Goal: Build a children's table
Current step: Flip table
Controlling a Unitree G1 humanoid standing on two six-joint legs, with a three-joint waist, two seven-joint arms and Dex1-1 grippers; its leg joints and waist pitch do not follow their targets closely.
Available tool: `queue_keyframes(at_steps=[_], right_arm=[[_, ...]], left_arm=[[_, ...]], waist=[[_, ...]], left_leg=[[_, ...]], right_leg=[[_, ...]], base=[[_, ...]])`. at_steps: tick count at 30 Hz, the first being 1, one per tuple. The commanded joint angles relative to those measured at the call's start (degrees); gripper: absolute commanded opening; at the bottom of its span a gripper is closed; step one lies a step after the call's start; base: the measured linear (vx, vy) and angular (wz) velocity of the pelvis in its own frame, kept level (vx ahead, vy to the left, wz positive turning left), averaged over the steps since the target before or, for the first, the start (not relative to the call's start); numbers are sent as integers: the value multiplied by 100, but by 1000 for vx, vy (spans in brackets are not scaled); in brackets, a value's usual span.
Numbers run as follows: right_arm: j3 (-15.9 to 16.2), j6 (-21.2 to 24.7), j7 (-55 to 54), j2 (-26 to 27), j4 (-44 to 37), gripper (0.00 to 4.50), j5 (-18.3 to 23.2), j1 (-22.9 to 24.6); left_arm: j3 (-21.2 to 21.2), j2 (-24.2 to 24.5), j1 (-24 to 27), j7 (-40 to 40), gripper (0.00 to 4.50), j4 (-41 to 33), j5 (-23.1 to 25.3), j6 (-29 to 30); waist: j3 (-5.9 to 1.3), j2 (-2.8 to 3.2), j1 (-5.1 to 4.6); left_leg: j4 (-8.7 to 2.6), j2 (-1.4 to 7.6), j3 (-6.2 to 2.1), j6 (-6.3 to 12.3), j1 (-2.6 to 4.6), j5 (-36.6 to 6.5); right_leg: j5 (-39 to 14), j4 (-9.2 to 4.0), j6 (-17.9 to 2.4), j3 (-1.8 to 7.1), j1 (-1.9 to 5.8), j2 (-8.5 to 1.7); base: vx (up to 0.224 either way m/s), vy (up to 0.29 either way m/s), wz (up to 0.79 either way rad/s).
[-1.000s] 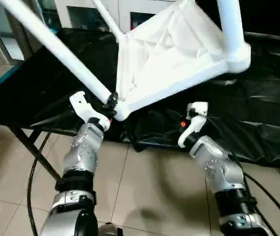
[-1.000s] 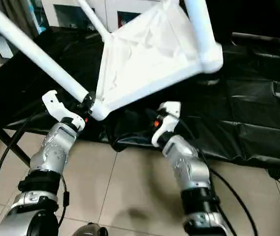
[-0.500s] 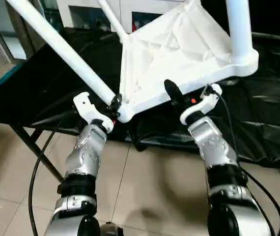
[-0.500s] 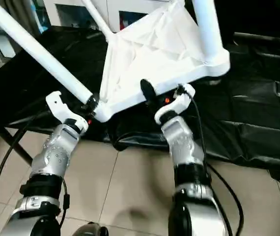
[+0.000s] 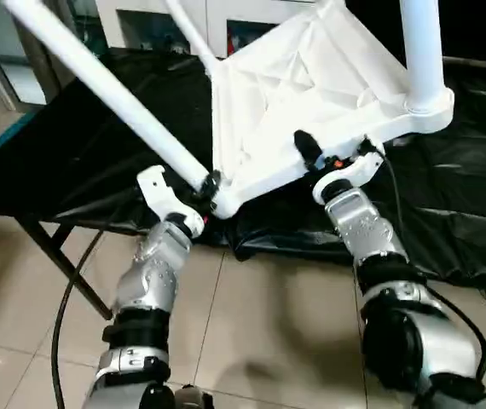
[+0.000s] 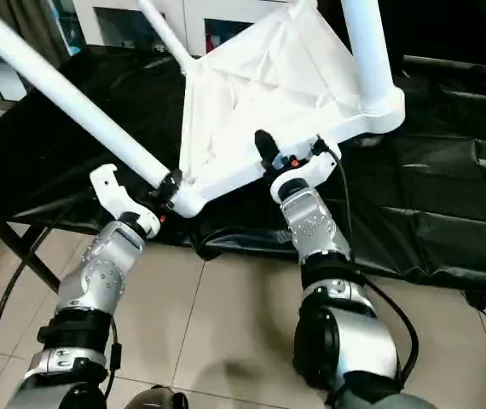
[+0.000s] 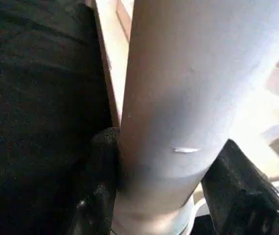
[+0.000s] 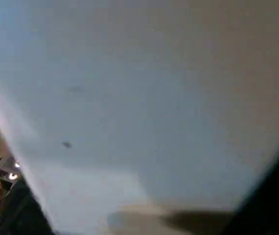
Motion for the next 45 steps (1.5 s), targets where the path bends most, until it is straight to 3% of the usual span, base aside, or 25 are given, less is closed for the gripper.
queue_keyframes(at_steps=[1,11,16,17,20,22,25,26,30,31,35,39,40,42,43,45], right_arm=[[-70,-73,-2,-37,188,343,46,-180],[-166,-290,118,-89,587,269,-44,-370],[-178,-424,109,-136,675,232,-88,-421],[-176,-446,104,-146,677,216,-99,-427],[-239,-655,-76,-326,627,202,-205,-477],[-251,-727,-169,-410,591,196,-237,-474],[-366,-932,-392,-617,499,196,-238,-444],[-396,-999,-442,-697,419,196,-246,-420],[-379,-1113,-526,-865,203,196,-378,-335],[-364,-1129,-536,-912,143,196,-417,-310],[-167,-1264,-732,-1227,-70,196,-824,-162],[2,-1214,-821,-1392,-143,196,-1035,-84],[190,-1156,-831,-1498,-209,196,-1249,-23],[319,-1119,-833,-1565,-261,196,-1397,17],[453,-1060,-953,-1668,-375,196,-1589,52],[562,-1039,-1010,-1764,-430,196,-1749,48]], left_arm=[[-89,-138,-26,-287,214,-280,-281,80],[-120,-150,22,-332,214,-378,-330,187],[-109,-118,2,-223,214,-312,-268,186],[-77,-127,-9,-250,270,-290,-325,215],[30,-30,28,-249,284,-375,-402,299],[62,-2,68,-241,329,-424,-436,348],[105,69,258,-230,326,-564,-491,500],[112,99,333,-247,358,-620,-505,543],[101,130,473,-274,371,-775,-523,618],[86,142,496,-279,380,-799,-509,622],[-338,389,672,-467,415,-976,-86,504],[-731,539,802,-606,450,-1221,299,304],[-1023,683,810,-714,450,-1343,653,5],[-1181,771,795,-759,450,-1399,859,-172],[-1378,966,620,-644,450,-1340,1359,-672],[-1437,1058,449,-654,450,-1350,1515,-869]], waist=[[-519,-47,-2],[-533,-37,10],[-522,-27,2],[-520,-26,0],[-529,13,15],[-536,23,28],[-525,47,25],[-526,51,25],[-527,74,64],[-514,73,81],[-500,66,119],[-485,77,85],[-479,82,83],[-471,76,55],[-460,73,16],[-466,54,-41]], left_leg=[[-300,438,-164,724,251,287],[-270,441,-155,835,253,409],[-279,447,-152,782,254,265],[-281,449,-151,760,255,237],[-280,451,-152,670,271,233],[-265,451,-141,663,282,232],[-273,460,-135,639,274,103],[-268,457,-132,628,271,102],[-266,473,-122,576,283,45],[-271,477,-109,488,295,-93],[-292,471,-82,314,321,-346],[-337,469,-82,185,284,-536],[-353,472,-103,167,279,-576],[-367,469,-92,75,276,-713],[-383,454,-102,25,255,-789],[-383,440,-98,-24,248,-793]], right_leg=[[1533,-235,-1669,193,290,-499],[1666,-209,-1706,191,274,-494],[1498,-227,-1717,191,267,-488],[1473,-228,-1720,193,267,-488],[1485,-221,-1756,187,261,-484],[1565,-213,-1778,185,246,-469],[1464,-230,-1727,186,247,-476],[1462,-227,-1721,185,249,-473],[1339,-238,-1663,174,223,-460],[1179,-258,-1603,166,214,-449],[899,-294,-1421,154,191,-453],[488,-326,-1268,132,212,-475],[378,-355,-1215,126,212,-472],[216,-366,-1139,135,207,-472],[116,-394,-1051,144,221,-474],[80,-394,-1018,145,228,-473]], base=[[0,0,0],[0,0,0],[0,0,0],[0,0,0],[0,0,0],[0,0,0],[0,0,0],[0,0,0],[0,0,0],[0,0,0],[0,0,0],[0,0,0],[0,0,0],[0,0,0],[0,0,0],[0,0,0]])
